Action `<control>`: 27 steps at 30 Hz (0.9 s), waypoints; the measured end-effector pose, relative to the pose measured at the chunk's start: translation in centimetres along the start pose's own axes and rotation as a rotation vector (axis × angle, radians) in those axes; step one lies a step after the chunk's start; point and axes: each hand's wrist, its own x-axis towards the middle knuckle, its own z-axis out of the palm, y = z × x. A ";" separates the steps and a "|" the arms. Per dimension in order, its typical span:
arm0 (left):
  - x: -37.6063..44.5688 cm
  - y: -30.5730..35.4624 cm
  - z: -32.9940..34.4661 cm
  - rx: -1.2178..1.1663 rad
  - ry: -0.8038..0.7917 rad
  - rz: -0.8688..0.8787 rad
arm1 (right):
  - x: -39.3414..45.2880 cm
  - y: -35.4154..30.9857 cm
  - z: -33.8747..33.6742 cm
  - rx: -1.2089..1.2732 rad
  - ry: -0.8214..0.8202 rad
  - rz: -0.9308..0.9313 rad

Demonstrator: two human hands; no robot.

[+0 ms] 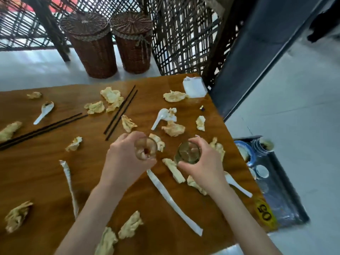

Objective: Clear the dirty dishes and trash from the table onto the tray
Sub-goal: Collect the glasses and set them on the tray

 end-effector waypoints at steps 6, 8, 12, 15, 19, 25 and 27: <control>-4.0 4.6 3.9 -0.005 -0.100 0.116 | -4.3 4.4 -4.0 0.043 0.034 0.060; -5.3 6.3 5.7 0.005 -0.103 0.155 | -5.2 6.4 -5.5 0.054 0.052 0.054; -7.6 10.0 9.5 -0.012 -0.131 0.185 | -6.7 11.2 -8.5 0.045 0.079 0.037; -9.4 13.3 13.1 -0.022 -0.118 0.172 | -7.5 15.6 -11.2 0.074 0.073 0.040; -11.6 18.1 18.6 -0.035 -0.087 0.120 | -7.8 22.0 -15.4 0.110 0.014 0.030; -13.8 24.7 26.3 -0.041 -0.064 0.059 | -7.2 31.2 -20.1 0.084 -0.055 0.011; -14.1 26.6 28.9 -0.045 -0.042 0.067 | -6.8 33.9 -21.2 0.070 -0.057 -0.006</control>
